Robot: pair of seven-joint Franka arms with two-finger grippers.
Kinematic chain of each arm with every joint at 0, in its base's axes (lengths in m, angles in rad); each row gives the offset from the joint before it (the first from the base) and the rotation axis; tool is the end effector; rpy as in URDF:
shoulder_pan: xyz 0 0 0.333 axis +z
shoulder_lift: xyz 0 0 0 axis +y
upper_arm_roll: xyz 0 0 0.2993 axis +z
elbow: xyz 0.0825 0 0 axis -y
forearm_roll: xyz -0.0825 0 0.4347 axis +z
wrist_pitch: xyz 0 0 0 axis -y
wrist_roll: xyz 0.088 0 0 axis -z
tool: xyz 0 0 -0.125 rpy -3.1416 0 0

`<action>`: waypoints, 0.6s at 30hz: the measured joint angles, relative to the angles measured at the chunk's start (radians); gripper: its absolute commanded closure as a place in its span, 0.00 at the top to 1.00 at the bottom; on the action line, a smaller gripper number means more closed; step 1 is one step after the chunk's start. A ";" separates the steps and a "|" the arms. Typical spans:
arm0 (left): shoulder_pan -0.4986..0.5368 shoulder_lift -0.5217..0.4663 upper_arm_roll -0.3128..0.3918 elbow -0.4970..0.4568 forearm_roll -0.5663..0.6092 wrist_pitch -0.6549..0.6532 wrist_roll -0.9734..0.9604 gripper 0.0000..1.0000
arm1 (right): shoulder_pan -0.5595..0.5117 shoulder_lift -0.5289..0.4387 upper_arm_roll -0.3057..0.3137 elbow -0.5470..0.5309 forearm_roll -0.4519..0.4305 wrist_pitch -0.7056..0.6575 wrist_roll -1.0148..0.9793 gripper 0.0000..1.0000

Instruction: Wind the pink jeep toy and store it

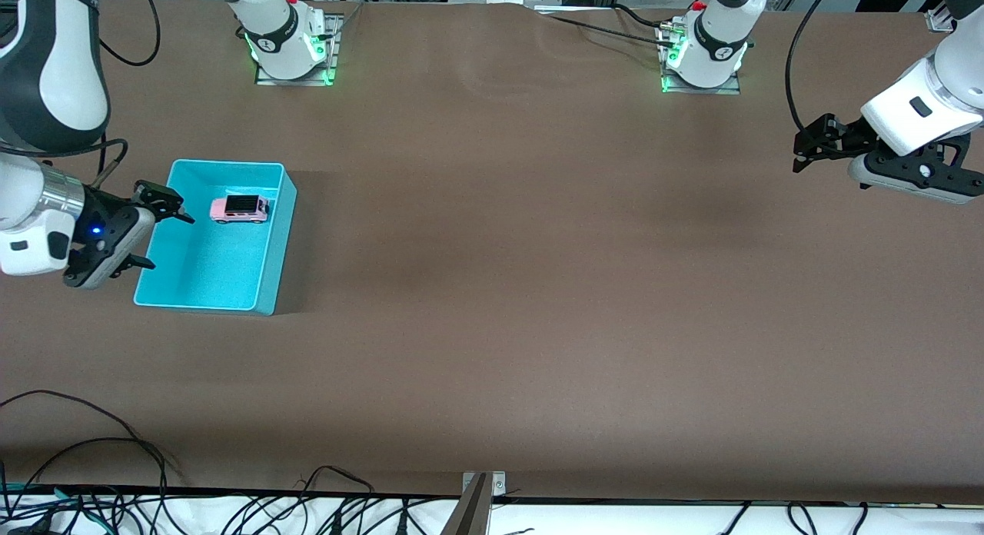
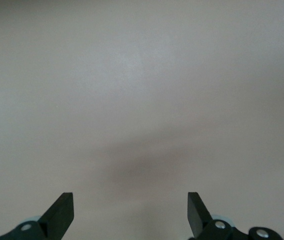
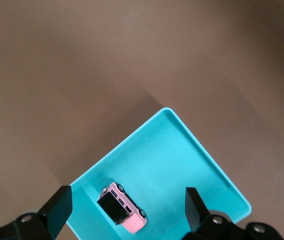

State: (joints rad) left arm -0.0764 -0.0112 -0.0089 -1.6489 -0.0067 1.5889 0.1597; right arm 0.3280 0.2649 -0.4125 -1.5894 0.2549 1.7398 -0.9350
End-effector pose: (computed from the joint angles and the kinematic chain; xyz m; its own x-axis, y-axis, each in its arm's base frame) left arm 0.5979 -0.0520 0.5573 0.9690 -0.2423 -0.0471 -0.2419 -0.9702 0.0143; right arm 0.6714 -0.0095 0.4378 0.6960 0.7157 0.0577 0.7142 -0.6817 -0.1586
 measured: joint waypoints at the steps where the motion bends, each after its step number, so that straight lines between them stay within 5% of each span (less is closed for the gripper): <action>1: 0.000 0.000 0.000 0.000 0.000 0.000 0.000 1.00 | 0.000 0.000 -0.003 0.010 -0.005 -0.006 0.037 1.00; 18: 0.000 0.000 0.000 0.000 0.000 0.000 0.000 1.00 | -0.003 -0.002 -0.044 0.178 -0.089 -0.184 0.598 1.00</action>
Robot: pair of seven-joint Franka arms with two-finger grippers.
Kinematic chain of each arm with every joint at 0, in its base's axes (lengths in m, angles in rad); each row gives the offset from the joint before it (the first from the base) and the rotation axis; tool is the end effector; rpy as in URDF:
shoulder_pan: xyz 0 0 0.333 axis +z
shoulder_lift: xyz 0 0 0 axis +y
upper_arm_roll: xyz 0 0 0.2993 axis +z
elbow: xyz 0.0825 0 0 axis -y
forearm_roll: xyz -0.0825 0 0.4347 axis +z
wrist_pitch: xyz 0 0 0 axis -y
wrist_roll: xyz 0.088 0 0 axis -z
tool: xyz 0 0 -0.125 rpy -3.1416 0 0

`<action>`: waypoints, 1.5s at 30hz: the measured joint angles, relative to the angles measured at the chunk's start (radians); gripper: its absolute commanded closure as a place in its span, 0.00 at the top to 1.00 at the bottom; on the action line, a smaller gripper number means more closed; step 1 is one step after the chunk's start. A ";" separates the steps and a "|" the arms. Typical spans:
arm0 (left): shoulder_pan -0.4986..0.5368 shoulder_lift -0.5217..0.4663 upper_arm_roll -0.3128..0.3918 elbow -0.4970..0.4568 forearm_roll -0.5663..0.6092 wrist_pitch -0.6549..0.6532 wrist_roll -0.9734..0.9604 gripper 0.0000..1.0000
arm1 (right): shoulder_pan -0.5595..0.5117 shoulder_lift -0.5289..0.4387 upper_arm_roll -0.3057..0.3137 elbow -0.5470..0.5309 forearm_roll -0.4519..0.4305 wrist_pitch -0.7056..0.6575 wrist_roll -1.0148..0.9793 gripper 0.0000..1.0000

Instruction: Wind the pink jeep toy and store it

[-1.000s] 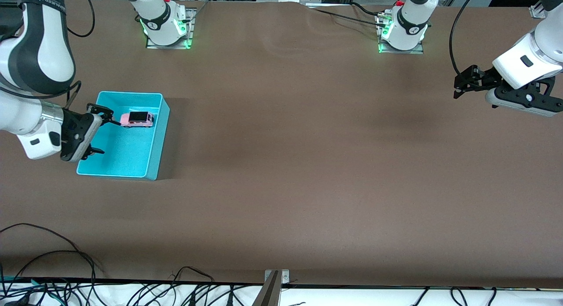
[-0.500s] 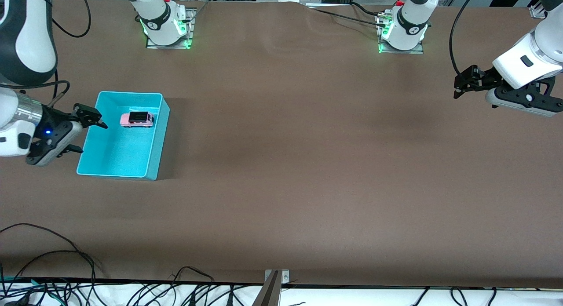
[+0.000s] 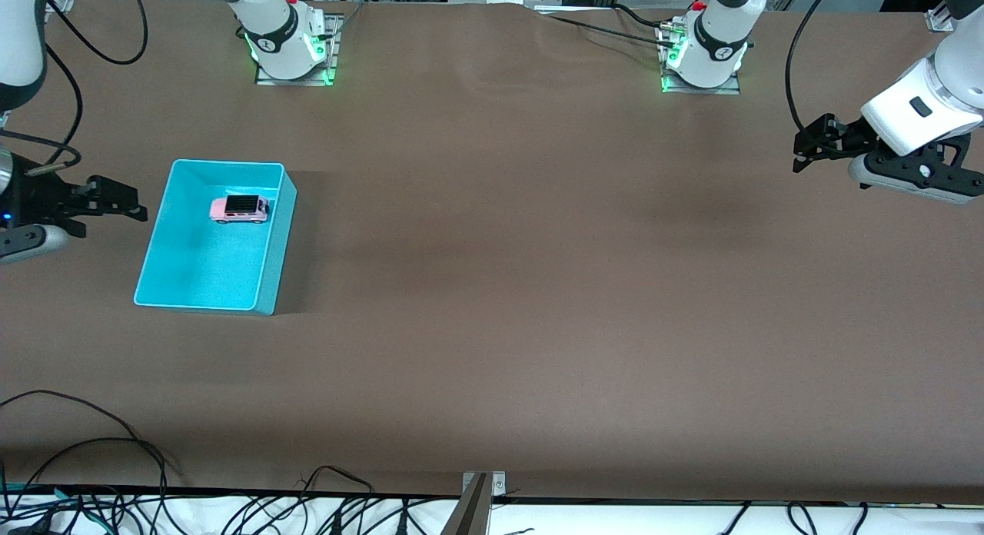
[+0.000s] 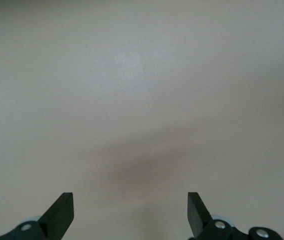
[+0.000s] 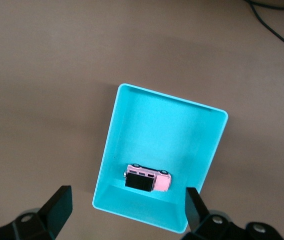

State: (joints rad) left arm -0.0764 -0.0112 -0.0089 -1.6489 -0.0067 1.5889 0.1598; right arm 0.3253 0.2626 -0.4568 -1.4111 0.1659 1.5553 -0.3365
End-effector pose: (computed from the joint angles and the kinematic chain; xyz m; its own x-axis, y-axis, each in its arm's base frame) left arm 0.5979 -0.0520 0.5573 0.9690 -0.2424 -0.0471 -0.2420 -0.9702 0.0143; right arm 0.6667 -0.0362 0.5189 0.9754 0.2089 -0.0700 0.2035 -0.9760 -0.0781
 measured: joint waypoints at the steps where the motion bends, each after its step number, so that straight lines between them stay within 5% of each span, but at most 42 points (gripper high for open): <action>1: 0.000 0.000 0.000 0.000 0.000 0.000 0.000 1.00 | -0.001 0.000 -0.003 0.005 -0.004 -0.007 0.012 1.00; 20: 0.000 0.000 0.000 0.000 0.000 0.000 0.000 1.00 | 0.010 -0.053 0.003 0.033 -0.035 -0.103 0.284 1.00; 36: 0.000 0.000 0.000 0.000 0.000 0.000 0.000 1.00 | 0.017 -0.372 0.046 -0.348 -0.112 0.067 0.311 1.00; 45: 0.000 0.000 0.000 0.000 0.000 0.000 0.000 1.00 | 0.023 -0.399 0.055 -0.372 -0.120 0.098 0.313 1.00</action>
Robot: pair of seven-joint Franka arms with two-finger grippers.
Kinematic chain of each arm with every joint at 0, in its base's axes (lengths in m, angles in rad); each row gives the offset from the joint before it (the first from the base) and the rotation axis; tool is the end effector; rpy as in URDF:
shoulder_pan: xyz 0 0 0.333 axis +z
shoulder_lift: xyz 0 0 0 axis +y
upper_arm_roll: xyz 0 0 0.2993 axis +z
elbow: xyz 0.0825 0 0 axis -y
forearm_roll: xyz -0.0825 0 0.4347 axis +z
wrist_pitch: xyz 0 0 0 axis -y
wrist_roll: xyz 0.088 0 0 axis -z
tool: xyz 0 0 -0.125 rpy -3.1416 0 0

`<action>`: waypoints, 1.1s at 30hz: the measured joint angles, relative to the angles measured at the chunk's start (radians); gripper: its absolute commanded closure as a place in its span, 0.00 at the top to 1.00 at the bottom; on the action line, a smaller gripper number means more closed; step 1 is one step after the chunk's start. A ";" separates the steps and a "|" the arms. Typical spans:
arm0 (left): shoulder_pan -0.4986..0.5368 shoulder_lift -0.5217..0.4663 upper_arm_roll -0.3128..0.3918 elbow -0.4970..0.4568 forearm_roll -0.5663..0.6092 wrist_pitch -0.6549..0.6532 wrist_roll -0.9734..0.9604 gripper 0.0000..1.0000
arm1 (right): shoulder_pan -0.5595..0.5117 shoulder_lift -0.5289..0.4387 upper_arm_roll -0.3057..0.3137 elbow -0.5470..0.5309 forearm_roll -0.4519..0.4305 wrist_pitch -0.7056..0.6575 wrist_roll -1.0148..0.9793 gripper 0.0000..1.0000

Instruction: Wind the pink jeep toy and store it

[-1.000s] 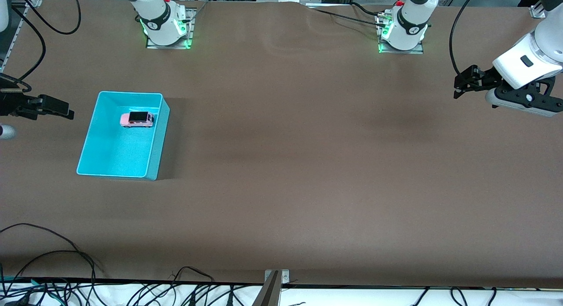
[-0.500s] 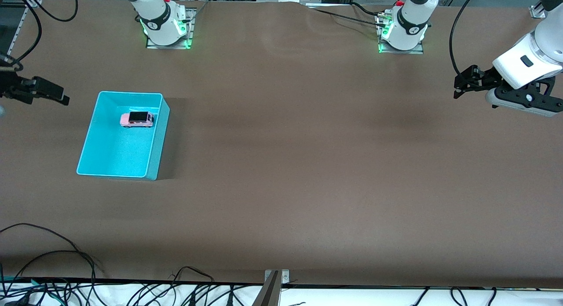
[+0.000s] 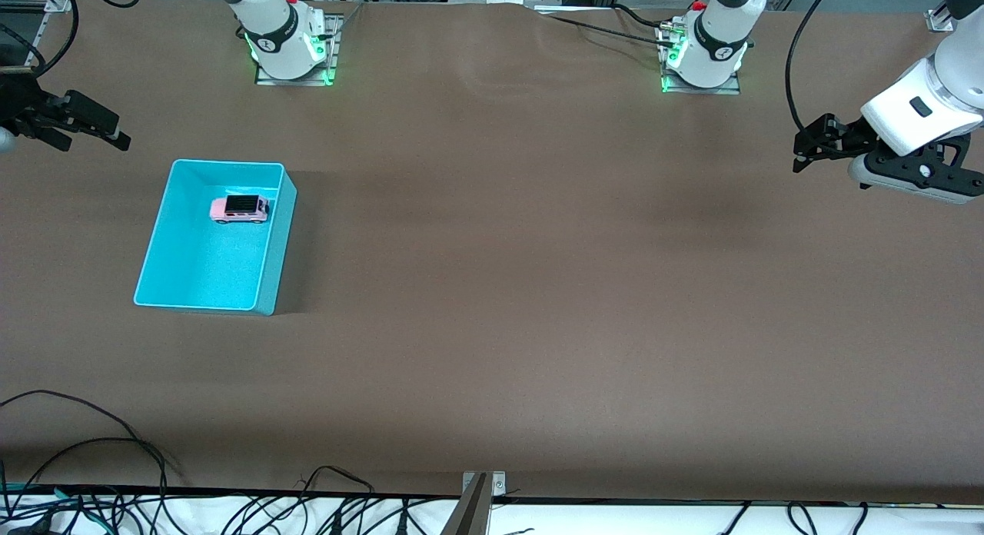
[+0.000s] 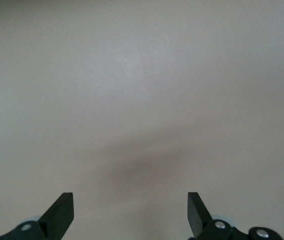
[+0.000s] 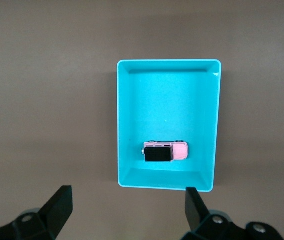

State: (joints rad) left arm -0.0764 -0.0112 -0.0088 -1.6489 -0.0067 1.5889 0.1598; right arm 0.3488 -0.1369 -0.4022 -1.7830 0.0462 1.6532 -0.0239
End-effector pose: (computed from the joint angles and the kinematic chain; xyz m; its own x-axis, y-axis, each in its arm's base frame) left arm 0.5979 -0.0519 0.5573 0.9690 -0.2423 -0.0471 -0.2419 -0.9702 0.0143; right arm 0.5709 -0.0353 0.5599 0.9996 -0.0298 -0.0016 -0.0298 -0.9946 -0.0994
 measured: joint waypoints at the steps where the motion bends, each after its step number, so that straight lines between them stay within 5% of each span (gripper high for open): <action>1: 0.000 0.000 0.000 0.000 0.000 0.000 0.000 1.00 | 0.005 0.006 0.001 0.006 -0.004 0.000 0.000 1.00; 11: 0.000 0.000 0.000 0.000 0.000 0.000 0.000 1.00 | 0.084 0.078 0.009 0.094 -0.022 -0.030 0.022 1.00; 26: 0.000 0.000 0.000 0.000 0.000 0.000 0.000 1.00 | 0.065 0.094 0.006 0.105 -0.053 -0.034 0.023 1.00; 33: 0.000 0.000 0.000 0.000 0.000 0.000 0.000 1.00 | -0.132 0.098 0.188 0.105 -0.053 -0.041 0.022 1.00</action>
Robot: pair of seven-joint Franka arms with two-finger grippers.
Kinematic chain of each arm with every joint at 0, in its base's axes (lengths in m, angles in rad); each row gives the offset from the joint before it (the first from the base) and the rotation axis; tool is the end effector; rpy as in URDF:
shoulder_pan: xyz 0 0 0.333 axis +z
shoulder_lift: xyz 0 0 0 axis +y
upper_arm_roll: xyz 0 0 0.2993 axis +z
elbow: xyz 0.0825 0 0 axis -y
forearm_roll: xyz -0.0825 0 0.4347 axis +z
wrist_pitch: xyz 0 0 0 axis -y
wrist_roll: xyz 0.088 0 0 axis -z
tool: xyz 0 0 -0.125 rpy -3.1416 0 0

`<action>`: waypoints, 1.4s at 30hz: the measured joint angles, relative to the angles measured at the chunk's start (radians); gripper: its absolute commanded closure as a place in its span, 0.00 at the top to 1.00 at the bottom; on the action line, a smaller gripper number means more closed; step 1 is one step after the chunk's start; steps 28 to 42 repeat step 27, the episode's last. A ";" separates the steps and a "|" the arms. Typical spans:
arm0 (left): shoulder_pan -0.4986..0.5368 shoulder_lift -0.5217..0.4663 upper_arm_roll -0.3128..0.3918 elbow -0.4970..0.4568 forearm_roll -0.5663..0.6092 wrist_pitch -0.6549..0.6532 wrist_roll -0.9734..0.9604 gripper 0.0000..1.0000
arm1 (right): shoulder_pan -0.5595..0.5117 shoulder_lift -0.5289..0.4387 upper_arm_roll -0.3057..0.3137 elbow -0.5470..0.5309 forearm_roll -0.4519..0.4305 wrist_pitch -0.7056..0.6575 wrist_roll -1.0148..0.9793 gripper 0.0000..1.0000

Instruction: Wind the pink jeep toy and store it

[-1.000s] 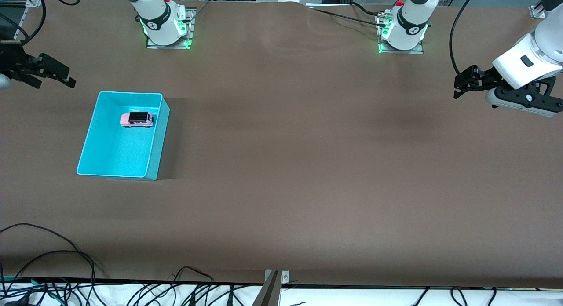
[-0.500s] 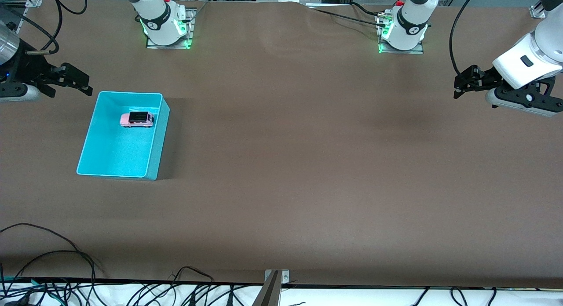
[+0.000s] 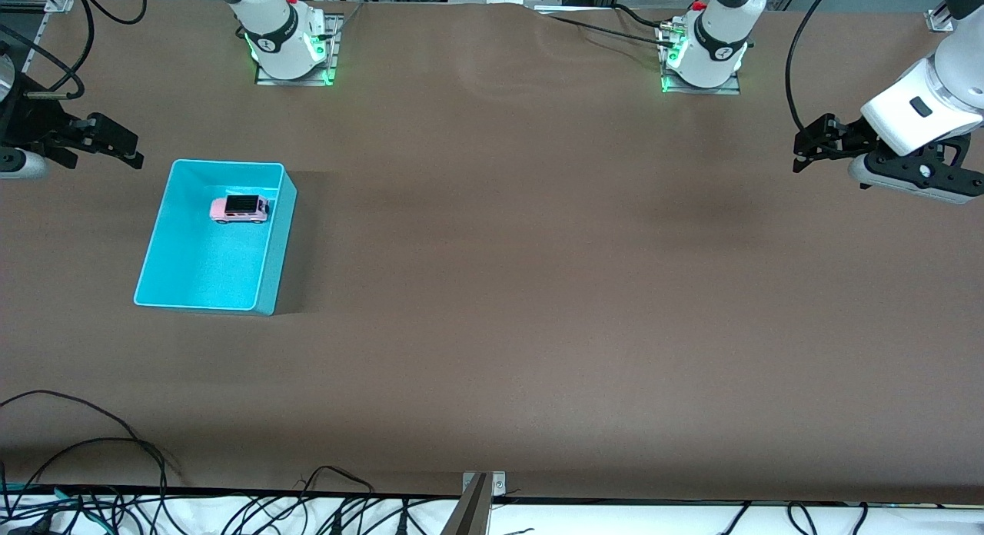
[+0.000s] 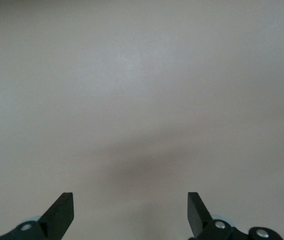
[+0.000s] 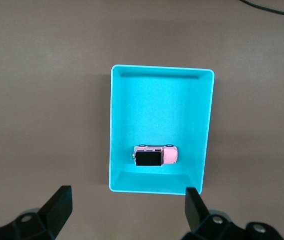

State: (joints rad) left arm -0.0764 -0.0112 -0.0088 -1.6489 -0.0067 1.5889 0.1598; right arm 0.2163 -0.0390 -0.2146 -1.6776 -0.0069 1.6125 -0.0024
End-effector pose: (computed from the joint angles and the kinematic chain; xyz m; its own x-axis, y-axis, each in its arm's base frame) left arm 0.5979 -0.0519 0.5573 0.9690 -0.2423 -0.0471 -0.2419 -0.9702 0.0143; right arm 0.5950 -0.0016 0.5604 0.9996 0.0048 -0.0270 0.0047 -1.0000 -0.0015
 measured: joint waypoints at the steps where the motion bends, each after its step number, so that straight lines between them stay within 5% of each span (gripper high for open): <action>1: 0.000 0.000 0.000 0.000 0.000 0.000 0.000 1.00 | -0.028 0.001 0.030 0.000 0.000 -0.001 0.000 1.00; 8: 0.000 0.000 0.000 0.000 0.000 0.000 0.000 1.00 | -0.147 0.003 0.151 0.000 0.000 -0.003 0.001 1.00; 42: 0.000 0.000 0.000 0.000 0.000 0.000 0.000 1.00 | -0.159 0.003 0.159 0.000 0.000 -0.011 -0.001 1.00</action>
